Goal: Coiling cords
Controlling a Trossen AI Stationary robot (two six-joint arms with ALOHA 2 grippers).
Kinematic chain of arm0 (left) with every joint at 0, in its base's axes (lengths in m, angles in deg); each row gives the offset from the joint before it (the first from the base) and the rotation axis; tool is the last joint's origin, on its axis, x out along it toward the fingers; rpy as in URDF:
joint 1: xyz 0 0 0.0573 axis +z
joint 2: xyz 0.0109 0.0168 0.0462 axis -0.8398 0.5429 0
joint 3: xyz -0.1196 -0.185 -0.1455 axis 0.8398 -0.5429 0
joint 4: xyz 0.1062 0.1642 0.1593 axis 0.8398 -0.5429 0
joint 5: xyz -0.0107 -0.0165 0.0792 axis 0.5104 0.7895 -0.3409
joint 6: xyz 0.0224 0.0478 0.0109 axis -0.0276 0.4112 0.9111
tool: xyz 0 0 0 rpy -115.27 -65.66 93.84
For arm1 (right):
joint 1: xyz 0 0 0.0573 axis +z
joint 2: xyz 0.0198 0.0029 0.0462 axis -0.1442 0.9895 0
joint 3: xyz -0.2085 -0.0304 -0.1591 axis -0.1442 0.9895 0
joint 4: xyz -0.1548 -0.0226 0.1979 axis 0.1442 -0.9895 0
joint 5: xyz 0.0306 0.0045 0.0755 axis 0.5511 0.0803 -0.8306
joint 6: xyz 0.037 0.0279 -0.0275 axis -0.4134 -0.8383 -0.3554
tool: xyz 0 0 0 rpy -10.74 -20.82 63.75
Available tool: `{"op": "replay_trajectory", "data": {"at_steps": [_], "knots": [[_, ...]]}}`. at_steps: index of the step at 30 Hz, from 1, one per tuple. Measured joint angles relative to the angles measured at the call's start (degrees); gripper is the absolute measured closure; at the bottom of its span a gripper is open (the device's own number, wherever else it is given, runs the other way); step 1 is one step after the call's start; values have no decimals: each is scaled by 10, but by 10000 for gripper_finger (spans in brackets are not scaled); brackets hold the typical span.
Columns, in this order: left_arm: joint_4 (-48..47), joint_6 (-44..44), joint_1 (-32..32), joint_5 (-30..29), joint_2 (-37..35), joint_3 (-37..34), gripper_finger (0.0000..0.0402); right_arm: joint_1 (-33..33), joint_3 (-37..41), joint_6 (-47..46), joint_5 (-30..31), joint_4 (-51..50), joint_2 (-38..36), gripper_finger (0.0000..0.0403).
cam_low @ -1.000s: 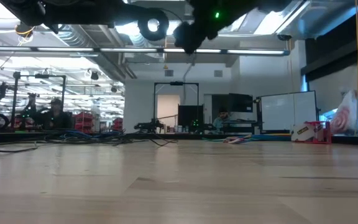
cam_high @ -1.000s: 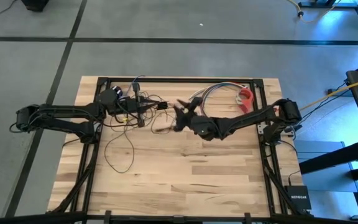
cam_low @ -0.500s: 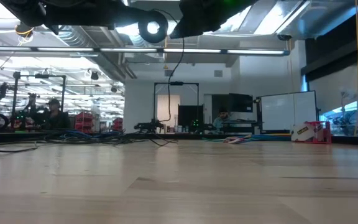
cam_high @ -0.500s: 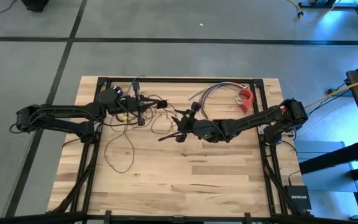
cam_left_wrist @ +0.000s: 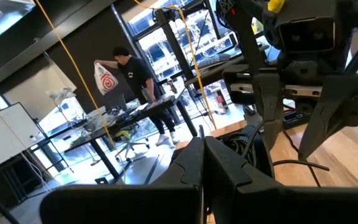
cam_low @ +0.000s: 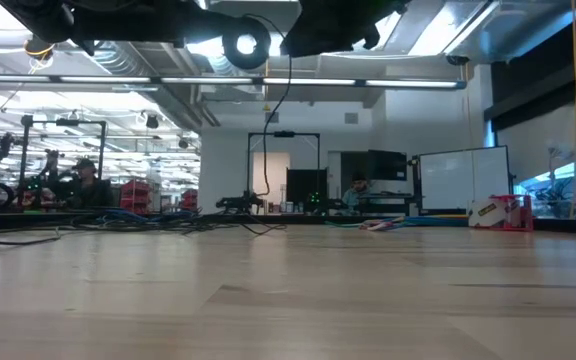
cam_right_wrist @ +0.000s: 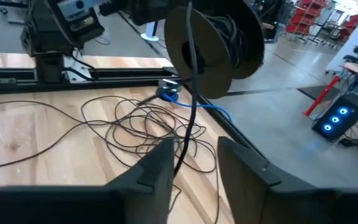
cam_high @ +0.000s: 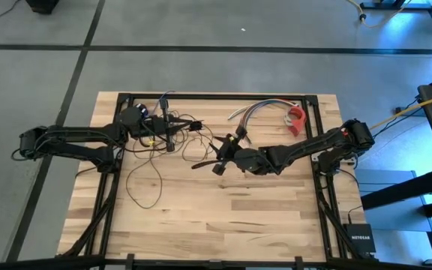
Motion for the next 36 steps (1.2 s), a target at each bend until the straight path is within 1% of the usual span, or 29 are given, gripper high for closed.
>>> {"op": "replay_trajectory", "data": {"at_steps": [2, 5, 8, 9, 13, 16, 19, 22, 27, 31, 36], "knots": [[0, 0, 0, 0, 0, 0, 400, -6, 0, 0, -13, -1, 0, 292], [0, 0, 0, 0, 0, 0, 400, -19, 0, 0, -34, -6, 0, 333], [0, 0, 0, 0, 0, 0, 400, -26, 0, 4, -31, -16, 0, 384], [-1, 0, 0, 0, 0, 0, 400, -26, 0, 13, -23, -18, 0, 392], [-10, 10, 0, 4, 0, 0, 400, -24, 0, 36, 30, -23, -13, 389], [-12, 10, 0, 14, 0, 0, 400, -25, 0, 53, 40, -27, -25, 397], [-12, 11, 0, 19, 0, 0, 400, -25, 0, 74, 47, -20, -33, 395], [-6, 7, 0, 30, 0, 0, 400, -30, 0, 75, 47, -25, -36, 398], [25, -32, -2, 71, -2, 0, 400, -50, 0, 44, 24, -38, -5, 399], [31, -46, -3, 75, -2, 0, 400, -56, 0, 44, -23, 14, 33, 399], [35, -46, -5, 78, -2, 0, 400, -55, 0, 58, -51, 66, 58, 392]]}}
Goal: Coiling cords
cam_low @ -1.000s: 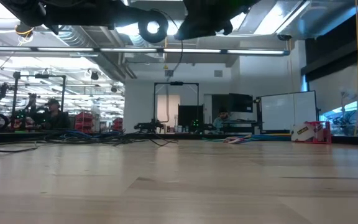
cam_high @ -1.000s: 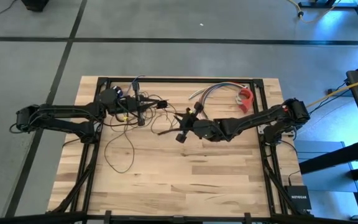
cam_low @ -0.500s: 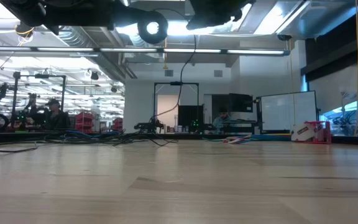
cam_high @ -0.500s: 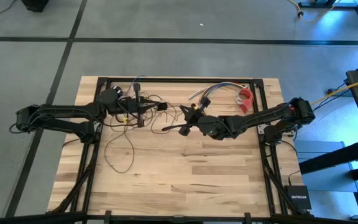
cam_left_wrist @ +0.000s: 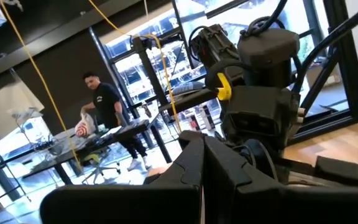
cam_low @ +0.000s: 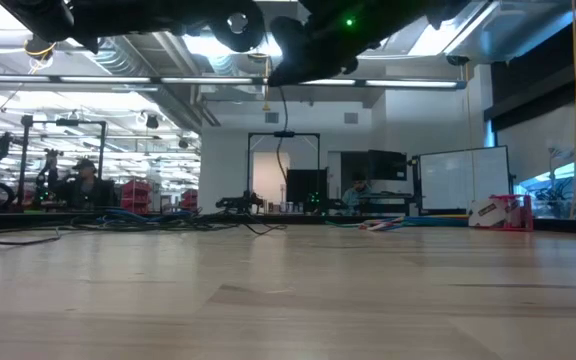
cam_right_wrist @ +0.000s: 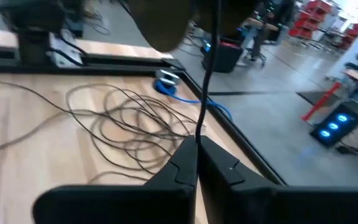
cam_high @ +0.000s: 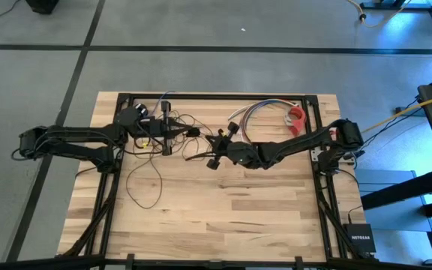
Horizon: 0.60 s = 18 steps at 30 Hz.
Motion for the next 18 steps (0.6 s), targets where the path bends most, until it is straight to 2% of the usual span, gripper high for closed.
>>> {"op": "replay_trajectory", "data": {"at_steps": [9, 18], "knots": [[4, -1, 0, 0, 0, 0, 400, -15, 0, 4, -86, 76, 13, 386], [1, -2, -6, 0, 0, 0, 400, -30, 0, 5, -85, 163, 69, 389]]}}
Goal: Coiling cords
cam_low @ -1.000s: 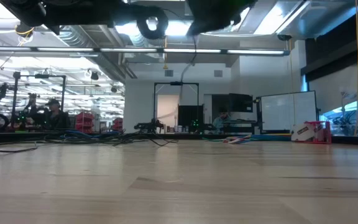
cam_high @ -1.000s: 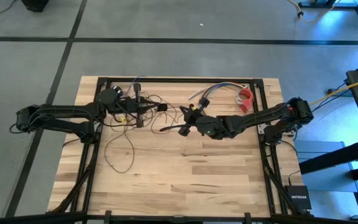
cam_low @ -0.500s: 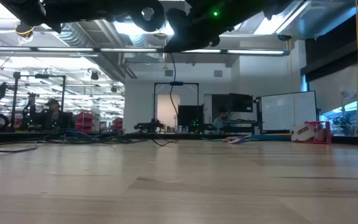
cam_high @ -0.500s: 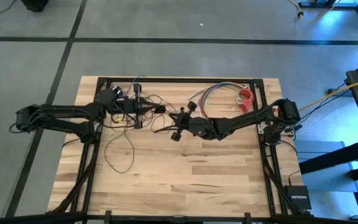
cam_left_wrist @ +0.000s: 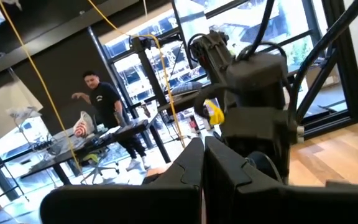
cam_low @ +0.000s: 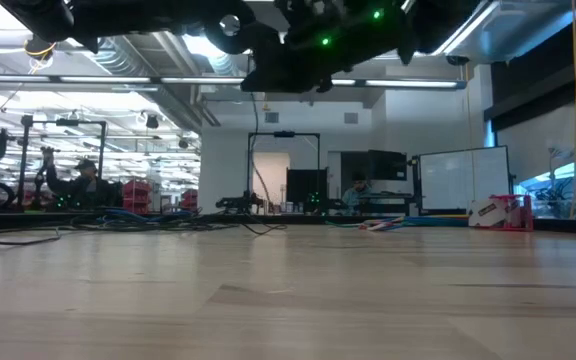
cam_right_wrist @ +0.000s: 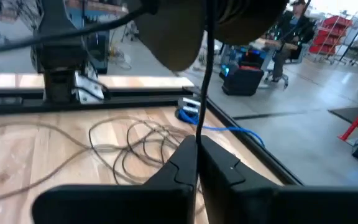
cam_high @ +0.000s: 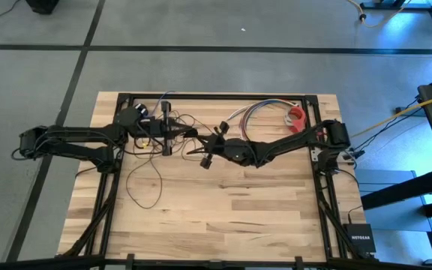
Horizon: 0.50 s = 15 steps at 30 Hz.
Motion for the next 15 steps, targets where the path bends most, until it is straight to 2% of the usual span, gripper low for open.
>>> {"op": "replay_trajectory", "data": {"at_steps": [9, 15], "knots": [[3, 0, -2, 0, 0, 0, 400, 0, 0, 2, -14, 46, 20, 375], [2, 1, -2, 0, 0, 0, 400, 1, 0, 0, -31, 41, 20, 316]]}}
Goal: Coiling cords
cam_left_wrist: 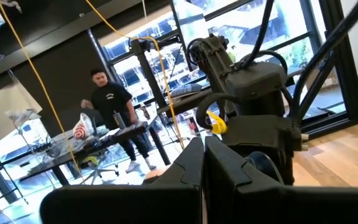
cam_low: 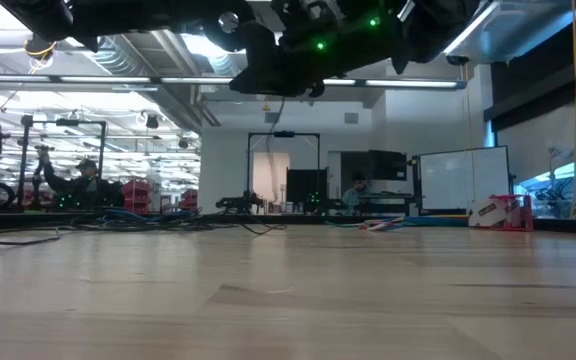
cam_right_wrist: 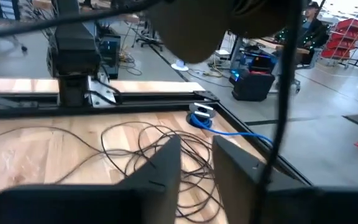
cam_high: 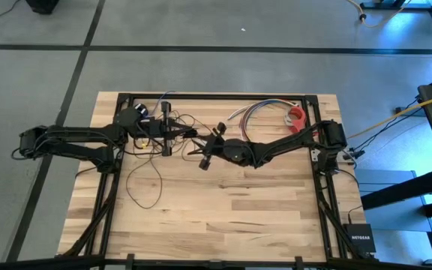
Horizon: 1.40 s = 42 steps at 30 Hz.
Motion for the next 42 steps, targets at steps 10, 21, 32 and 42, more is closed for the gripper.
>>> {"op": "replay_trajectory", "data": {"at_steps": [10, 21, 32, 42], "knots": [[-5, 2, 0, 0, 0, 0, 400, 53, 0, 93, 123, -135, -84, 234], [-6, 4, 0, 0, 0, 0, 400, 97, 0, 159, 156, -162, -163, 233], [-6, 12, 0, 90, 0, 0, 400, 34, 0, 158, -5, -160, -178, 233], [-5, 13, 0, 90, 0, 0, 400, -15, 0, 119, -161, -134, -173, 235]]}}
